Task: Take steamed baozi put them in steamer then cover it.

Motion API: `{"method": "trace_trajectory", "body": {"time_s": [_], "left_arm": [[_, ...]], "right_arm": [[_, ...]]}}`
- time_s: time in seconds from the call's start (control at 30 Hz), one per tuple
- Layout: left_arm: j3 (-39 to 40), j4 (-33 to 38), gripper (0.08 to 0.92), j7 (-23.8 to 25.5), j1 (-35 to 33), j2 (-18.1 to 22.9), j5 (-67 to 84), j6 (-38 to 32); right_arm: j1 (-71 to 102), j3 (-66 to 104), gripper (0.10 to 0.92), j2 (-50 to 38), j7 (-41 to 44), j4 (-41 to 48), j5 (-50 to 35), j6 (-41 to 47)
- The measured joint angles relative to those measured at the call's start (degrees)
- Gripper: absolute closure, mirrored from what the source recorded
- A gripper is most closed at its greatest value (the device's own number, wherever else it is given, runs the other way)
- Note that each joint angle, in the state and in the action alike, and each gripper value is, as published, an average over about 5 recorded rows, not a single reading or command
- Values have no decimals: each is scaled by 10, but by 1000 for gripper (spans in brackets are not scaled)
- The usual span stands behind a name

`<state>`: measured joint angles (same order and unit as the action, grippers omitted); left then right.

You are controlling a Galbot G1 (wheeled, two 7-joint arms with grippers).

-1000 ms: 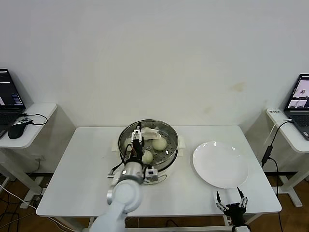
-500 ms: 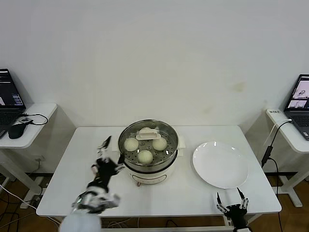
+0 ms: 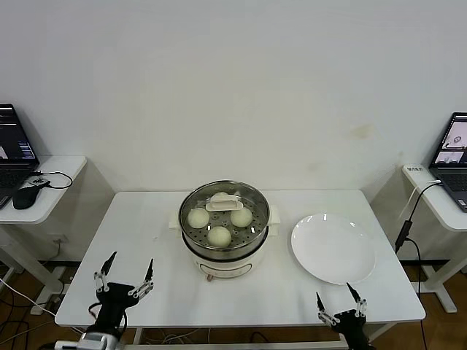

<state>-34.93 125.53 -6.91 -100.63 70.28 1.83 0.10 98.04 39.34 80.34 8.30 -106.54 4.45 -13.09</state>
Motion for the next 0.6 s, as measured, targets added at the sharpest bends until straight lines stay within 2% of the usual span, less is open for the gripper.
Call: {"method": "trace_trajectory", "body": {"time_s": [0.23,0.6], "left_arm": [[-8,-17,177,-2,-35,21,81,-35],[-5,-43,177,13,-56,45,112,-66]], "right_arm": [[24,-15,202,-12,2,-24,-27,-3],[41,-41,203,-24,8,-53,-58,3]]}}
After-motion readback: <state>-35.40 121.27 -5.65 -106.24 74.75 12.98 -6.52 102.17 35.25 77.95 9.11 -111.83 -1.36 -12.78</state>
